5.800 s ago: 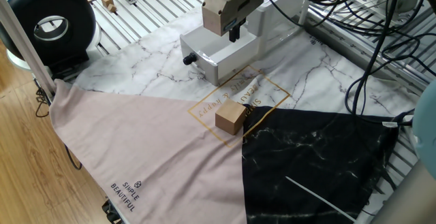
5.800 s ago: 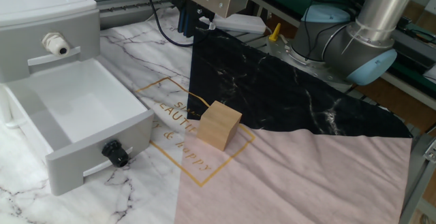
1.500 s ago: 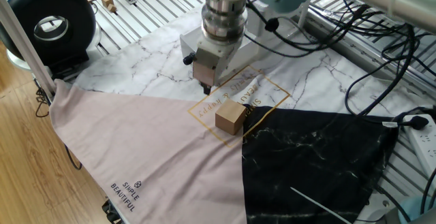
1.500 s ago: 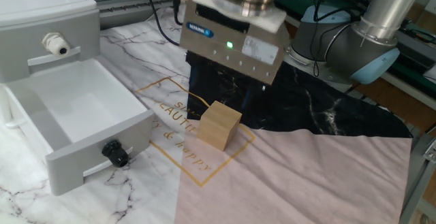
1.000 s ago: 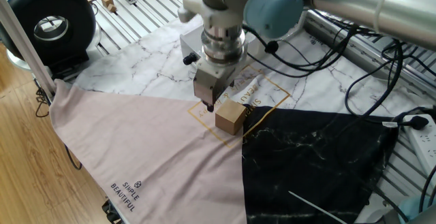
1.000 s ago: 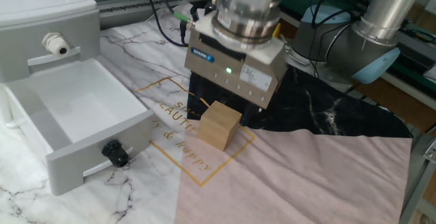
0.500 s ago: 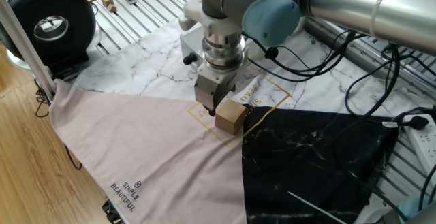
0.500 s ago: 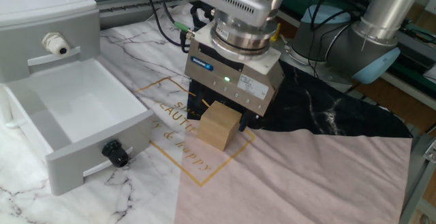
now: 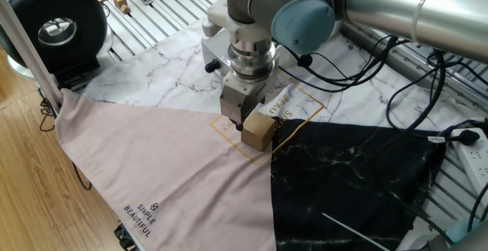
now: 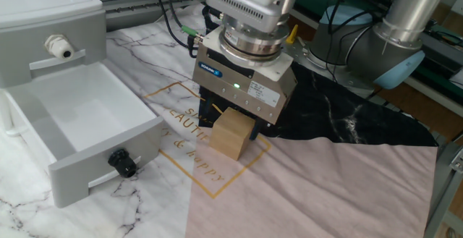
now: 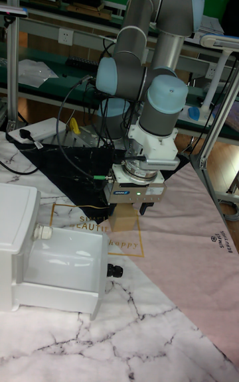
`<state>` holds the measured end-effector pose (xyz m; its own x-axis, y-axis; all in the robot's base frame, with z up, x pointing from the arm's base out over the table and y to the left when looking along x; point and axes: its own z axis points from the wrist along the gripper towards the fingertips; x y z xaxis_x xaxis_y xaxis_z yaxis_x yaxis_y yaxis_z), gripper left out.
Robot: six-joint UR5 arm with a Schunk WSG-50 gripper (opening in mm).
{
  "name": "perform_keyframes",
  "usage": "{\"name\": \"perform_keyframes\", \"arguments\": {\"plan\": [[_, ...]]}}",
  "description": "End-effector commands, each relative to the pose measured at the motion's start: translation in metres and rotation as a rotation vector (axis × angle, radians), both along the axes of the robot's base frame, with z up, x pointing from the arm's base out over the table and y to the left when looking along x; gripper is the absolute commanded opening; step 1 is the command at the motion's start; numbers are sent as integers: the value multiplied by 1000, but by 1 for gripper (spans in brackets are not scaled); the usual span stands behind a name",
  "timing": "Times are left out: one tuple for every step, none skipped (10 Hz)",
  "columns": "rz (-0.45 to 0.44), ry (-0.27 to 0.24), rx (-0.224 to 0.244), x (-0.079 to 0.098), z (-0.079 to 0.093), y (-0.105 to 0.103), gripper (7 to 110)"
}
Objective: Put things in the drawer
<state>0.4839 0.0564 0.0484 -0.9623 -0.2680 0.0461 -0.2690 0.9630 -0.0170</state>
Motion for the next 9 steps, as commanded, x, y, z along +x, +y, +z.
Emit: {"name": "perform_keyframes", "arguments": {"plan": [[-1, -11, 55, 8, -5, 4, 66], [-2, -8, 68, 7, -5, 7, 66], [-7, 6, 69, 4, -5, 7, 66], [-7, 26, 61, -1, -4, 5, 66], [-12, 43, 64, -5, -4, 6, 66], [0, 44, 39, -6, -4, 0, 66], [1, 66, 31, -11, -4, -2, 66], [3, 87, 40, -17, -3, 0, 66], [-1, 127, 66, -26, -1, 7, 66]]}}
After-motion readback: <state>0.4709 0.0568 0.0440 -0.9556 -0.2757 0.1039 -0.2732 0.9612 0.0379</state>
